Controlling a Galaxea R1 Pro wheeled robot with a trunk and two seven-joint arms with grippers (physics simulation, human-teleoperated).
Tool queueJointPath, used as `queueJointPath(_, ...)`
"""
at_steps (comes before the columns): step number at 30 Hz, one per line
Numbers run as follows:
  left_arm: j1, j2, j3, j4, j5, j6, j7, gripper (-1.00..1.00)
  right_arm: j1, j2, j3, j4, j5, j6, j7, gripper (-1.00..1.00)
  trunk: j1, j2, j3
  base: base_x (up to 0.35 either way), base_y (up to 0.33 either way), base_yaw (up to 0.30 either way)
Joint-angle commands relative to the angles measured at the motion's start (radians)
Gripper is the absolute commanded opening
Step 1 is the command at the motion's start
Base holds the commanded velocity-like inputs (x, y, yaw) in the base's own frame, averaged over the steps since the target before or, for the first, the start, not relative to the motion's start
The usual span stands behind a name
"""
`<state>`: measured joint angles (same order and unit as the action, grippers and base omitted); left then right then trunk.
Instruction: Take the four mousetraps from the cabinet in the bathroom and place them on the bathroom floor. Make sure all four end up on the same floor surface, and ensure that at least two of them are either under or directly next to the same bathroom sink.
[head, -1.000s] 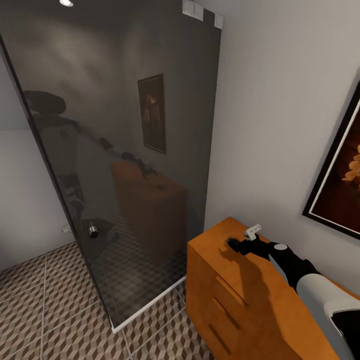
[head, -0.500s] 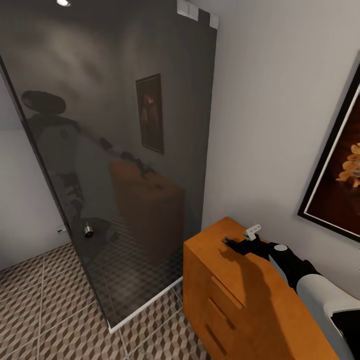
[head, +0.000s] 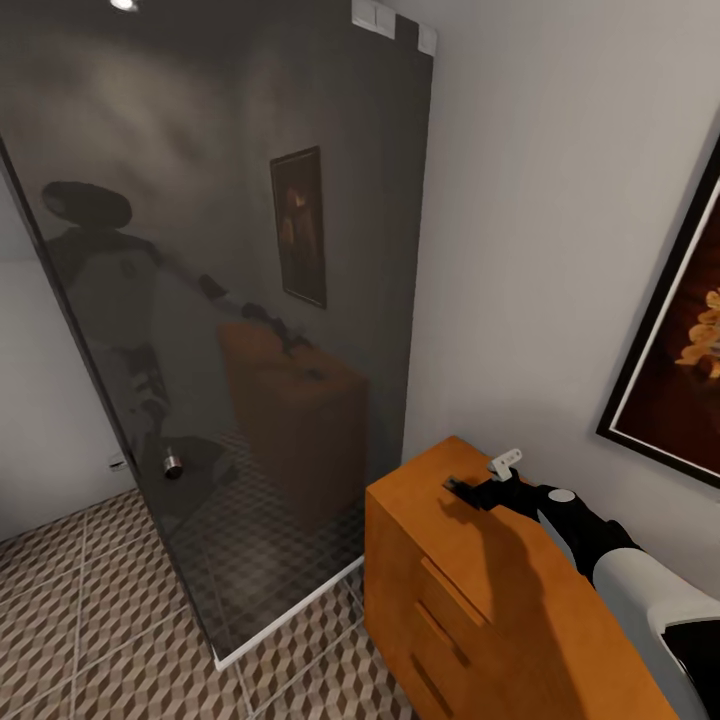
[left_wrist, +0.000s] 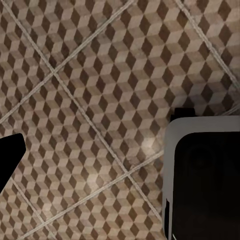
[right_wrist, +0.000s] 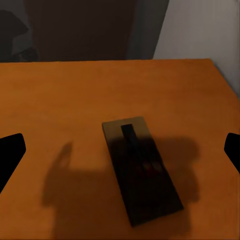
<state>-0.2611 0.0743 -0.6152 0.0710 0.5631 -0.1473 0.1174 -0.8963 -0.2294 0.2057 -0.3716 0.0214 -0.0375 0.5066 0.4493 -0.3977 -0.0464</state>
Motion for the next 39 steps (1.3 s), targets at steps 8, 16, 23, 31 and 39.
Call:
queueJointPath(8, -0.001, -0.001, -0.006, 0.003, 0.003, -0.005, 0.001, 1.0, -0.001, -0.001, 0.003, 0.0, 0.002, -0.004, 0.001, 1.0, 0.001, -0.002, -0.002, 0.009, -0.004, 0.0)
queueJointPath(16, -0.001, -0.001, -0.006, 0.003, 0.003, -0.005, 0.001, 1.0, -0.001, 0.0, 0.003, 0.0, 0.0, -0.004, 0.002, 1.0, 0.001, -0.002, -0.002, 0.0, 0.0, 0.0)
queueJointPath(23, -0.001, -0.001, -0.006, 0.003, 0.003, -0.005, 0.001, 1.0, -0.001, 0.0, 0.003, 0.0, 0.0, -0.003, 0.024, 1.0, 0.001, -0.002, -0.002, 0.0, 0.0, 0.0)
queueJointPath(31, -0.001, -0.001, -0.006, 0.003, 0.003, -0.005, 0.001, 1.0, -0.001, -0.002, 0.001, 0.001, 0.001, -0.001, 0.081, 1.0, 0.001, -0.002, -0.002, 0.0, 0.0, 0.0)
queueJointPath(39, -0.001, -0.001, -0.006, 0.003, 0.003, -0.005, 0.001, 1.0, -0.001, -0.002, 0.0, 0.003, 0.002, -0.001, 0.122, 1.0, 0.001, -0.002, -0.002, 0.0, 0.0, 0.0)
